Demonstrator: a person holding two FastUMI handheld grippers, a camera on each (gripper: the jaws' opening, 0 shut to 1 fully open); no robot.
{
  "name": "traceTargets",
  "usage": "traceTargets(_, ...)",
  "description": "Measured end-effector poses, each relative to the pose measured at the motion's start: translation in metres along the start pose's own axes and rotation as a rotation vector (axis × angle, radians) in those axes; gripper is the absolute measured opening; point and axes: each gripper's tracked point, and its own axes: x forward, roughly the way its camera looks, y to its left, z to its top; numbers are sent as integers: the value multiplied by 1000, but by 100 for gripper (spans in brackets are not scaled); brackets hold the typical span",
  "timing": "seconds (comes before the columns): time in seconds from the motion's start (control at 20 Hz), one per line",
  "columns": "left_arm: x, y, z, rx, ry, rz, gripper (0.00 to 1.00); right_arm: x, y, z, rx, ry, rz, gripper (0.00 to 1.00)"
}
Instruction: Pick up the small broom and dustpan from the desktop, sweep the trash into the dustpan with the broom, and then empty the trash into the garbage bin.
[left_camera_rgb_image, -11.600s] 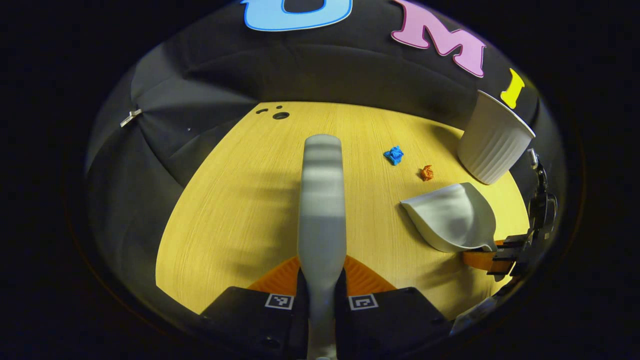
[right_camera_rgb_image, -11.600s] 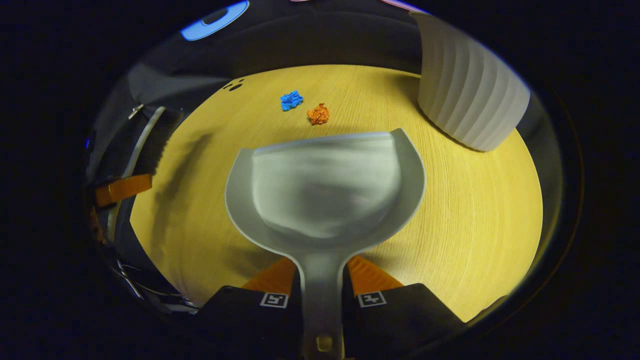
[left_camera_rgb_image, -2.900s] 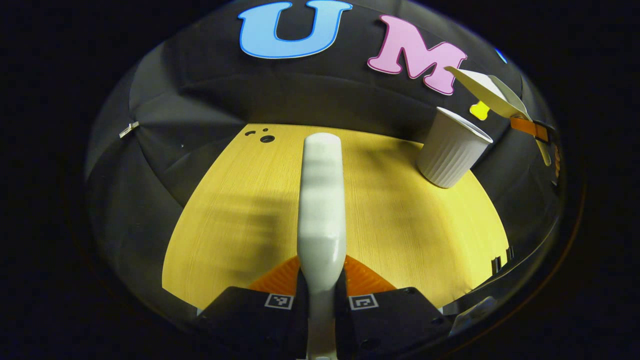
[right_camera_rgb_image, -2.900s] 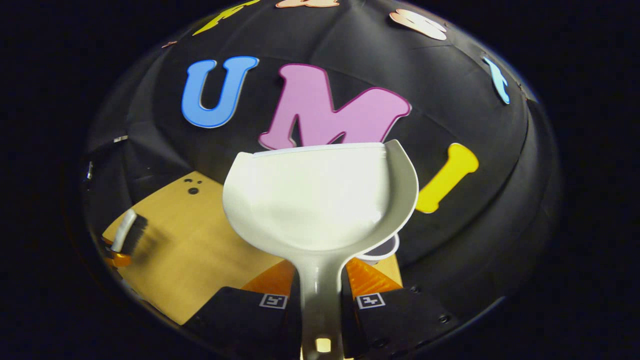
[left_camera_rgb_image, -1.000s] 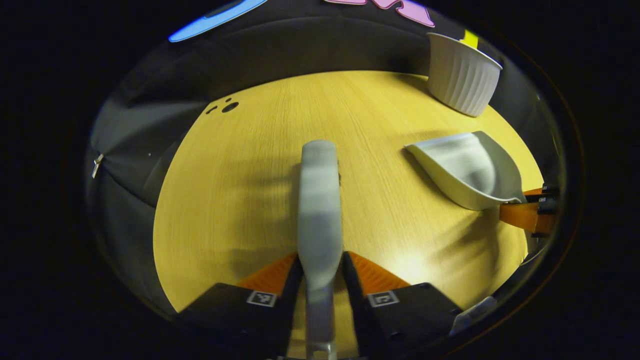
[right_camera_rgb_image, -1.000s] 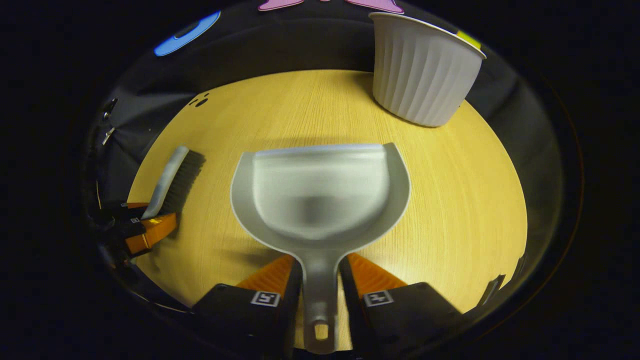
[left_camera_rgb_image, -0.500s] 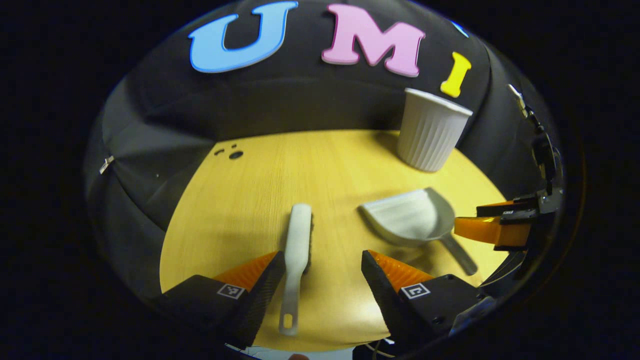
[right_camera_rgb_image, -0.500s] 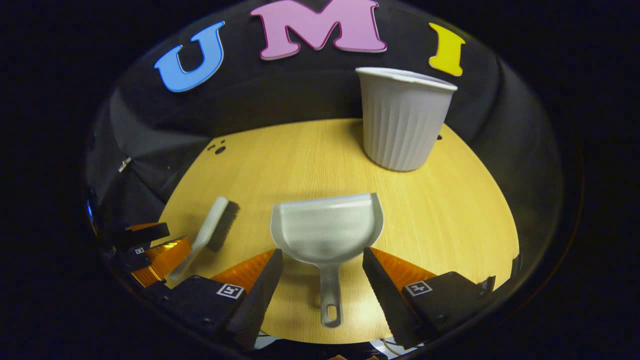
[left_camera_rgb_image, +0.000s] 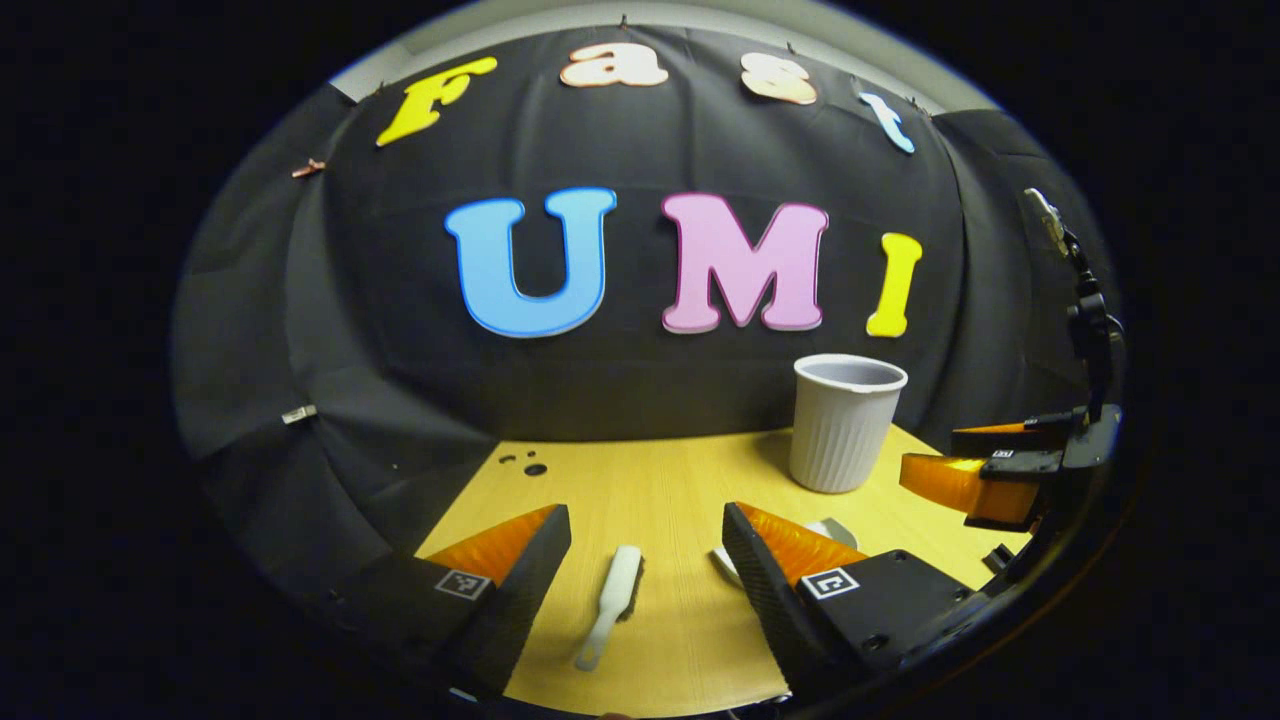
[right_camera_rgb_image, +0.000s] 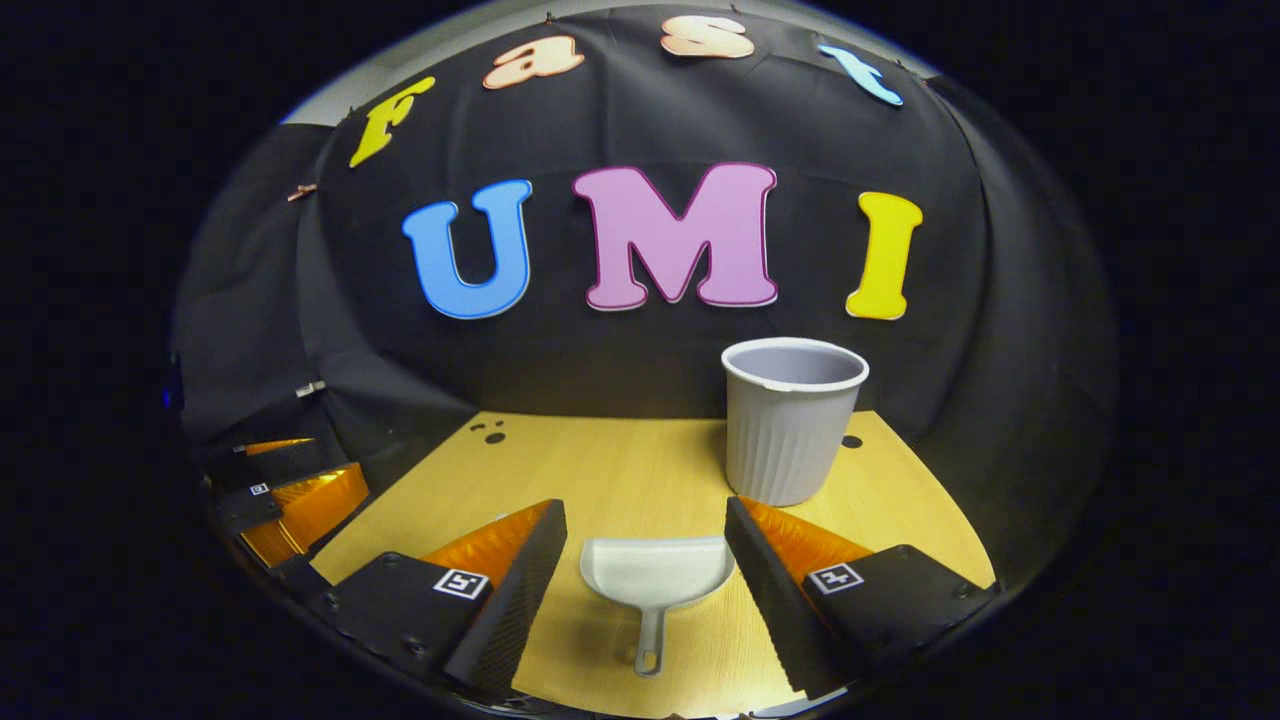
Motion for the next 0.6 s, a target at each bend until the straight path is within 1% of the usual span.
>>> traceTargets(0.1, -15, -7, 6, -7, -36, 8, 96, -14, 2, 7, -12, -36, 27, 99)
traceTargets(0.25, -28, -10, -7, -32, -41, 33, 96, -27, 9, 0, -53, -36, 53, 99)
traceTargets(0.4, -32, -11, -20, -91, -5, 55, 96, -35, 12, -4, -86, -43, 65, 99)
traceTargets(0.45, -32, -14, -25, -103, 9, 55, 100, -35, 13, -8, -95, -33, 71, 99)
traceTargets(0.5, -32, -13, -27, -104, 17, 57, 97, -34, 15, -13, -101, -17, 81, 99)
traceTargets(0.6, -33, -11, -34, -91, 33, 67, 97, -32, 18, -18, -99, 2, 98, 99)
